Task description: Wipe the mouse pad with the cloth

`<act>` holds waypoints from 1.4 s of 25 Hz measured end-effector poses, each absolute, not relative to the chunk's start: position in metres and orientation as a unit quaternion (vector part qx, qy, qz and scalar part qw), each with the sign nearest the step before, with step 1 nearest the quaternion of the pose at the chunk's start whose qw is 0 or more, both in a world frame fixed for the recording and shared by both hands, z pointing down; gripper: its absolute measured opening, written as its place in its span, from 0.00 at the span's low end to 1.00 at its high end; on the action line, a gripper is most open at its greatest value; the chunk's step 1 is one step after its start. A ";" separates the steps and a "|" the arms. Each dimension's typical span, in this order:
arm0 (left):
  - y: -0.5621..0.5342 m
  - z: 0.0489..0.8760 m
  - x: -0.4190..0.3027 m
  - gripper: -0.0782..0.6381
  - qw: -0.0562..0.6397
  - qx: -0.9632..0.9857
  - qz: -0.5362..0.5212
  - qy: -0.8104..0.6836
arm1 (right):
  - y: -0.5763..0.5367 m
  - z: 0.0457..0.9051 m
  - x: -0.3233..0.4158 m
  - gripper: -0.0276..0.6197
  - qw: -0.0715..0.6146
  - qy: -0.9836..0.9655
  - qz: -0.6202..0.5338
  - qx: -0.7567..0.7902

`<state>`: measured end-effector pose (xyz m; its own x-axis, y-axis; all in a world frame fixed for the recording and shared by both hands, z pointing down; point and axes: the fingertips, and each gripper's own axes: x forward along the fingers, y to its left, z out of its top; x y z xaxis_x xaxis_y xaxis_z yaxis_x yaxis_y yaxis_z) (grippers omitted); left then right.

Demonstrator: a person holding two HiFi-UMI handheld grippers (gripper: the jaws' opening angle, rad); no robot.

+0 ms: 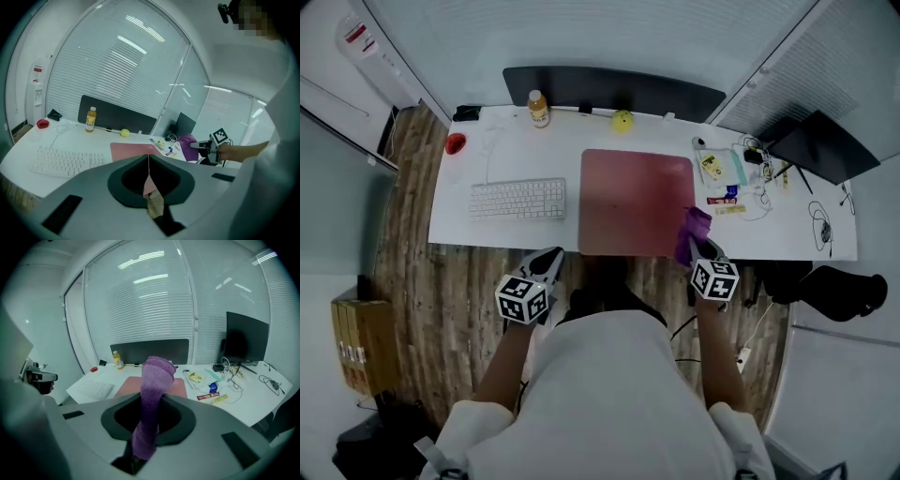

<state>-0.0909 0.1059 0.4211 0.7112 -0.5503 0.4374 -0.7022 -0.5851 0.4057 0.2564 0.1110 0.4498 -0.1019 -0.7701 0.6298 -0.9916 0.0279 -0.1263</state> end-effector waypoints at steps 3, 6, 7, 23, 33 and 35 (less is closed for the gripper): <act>0.111 0.412 -0.088 0.14 0.273 0.889 0.125 -0.345 | 0.127 0.434 0.253 0.16 0.192 -0.692 0.266 0.644; 0.118 0.403 -0.083 0.14 0.267 0.895 0.122 -0.337 | 0.142 0.419 0.249 0.16 0.192 -0.698 0.251 0.643; 0.120 0.399 -0.080 0.14 0.264 0.897 0.120 -0.334 | 0.146 0.415 0.248 0.16 0.192 -0.700 0.245 0.643; 0.138 0.357 -0.019 0.14 0.214 0.907 0.101 -0.347 | 0.155 0.367 0.290 0.16 0.159 -0.750 0.181 0.616; 0.137 0.353 -0.007 0.14 0.212 0.900 0.101 -0.367 | 0.146 0.354 0.308 0.16 0.143 -0.768 0.165 0.603; 0.137 0.353 -0.008 0.14 0.212 0.898 0.100 -0.373 | 0.147 0.354 0.310 0.16 0.139 -0.768 0.166 0.603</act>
